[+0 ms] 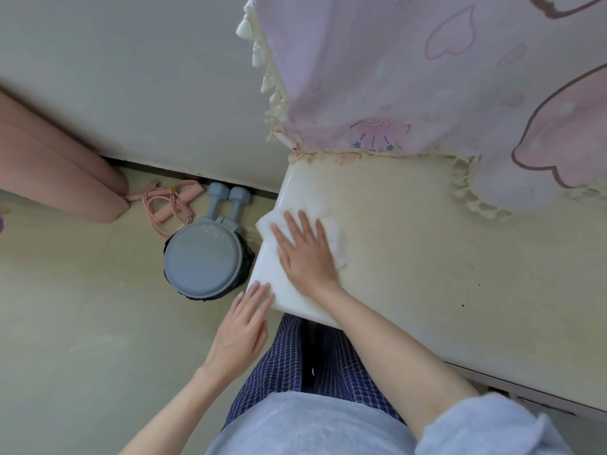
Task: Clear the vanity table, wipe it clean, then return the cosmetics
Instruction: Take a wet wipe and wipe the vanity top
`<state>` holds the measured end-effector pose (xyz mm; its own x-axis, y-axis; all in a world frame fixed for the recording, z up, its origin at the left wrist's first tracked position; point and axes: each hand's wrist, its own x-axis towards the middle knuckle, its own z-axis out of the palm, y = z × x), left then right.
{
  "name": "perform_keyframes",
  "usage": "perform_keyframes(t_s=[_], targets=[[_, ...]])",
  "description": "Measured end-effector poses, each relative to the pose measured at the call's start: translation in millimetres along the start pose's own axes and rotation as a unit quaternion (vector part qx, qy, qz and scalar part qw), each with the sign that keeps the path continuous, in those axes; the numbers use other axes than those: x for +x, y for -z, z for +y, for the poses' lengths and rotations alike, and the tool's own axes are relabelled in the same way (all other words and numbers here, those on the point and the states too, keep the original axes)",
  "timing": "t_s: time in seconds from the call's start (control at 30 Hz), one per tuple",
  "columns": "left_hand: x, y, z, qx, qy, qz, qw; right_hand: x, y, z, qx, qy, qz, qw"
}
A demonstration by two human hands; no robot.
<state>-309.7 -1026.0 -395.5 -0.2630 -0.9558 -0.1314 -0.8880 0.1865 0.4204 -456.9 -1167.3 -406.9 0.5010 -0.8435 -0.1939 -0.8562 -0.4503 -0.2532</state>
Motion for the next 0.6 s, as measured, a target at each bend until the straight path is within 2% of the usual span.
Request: perform_keyframes(t_s=[0.1,0.37,0.6], targets=[[2,1,-3,0.001,0.002,-0.008,1.000,-43,-6,13,0.008,0.039,0.009,0.999],[7,1,5,0.015,0.014,0.005,1.000,-136,-10,81,-0.018,0.010,-0.006,1.000],[11,-1,8,0.023,0.023,0.008,0.999,-130,-9,60,-0.003,-0.020,0.006,1.000]])
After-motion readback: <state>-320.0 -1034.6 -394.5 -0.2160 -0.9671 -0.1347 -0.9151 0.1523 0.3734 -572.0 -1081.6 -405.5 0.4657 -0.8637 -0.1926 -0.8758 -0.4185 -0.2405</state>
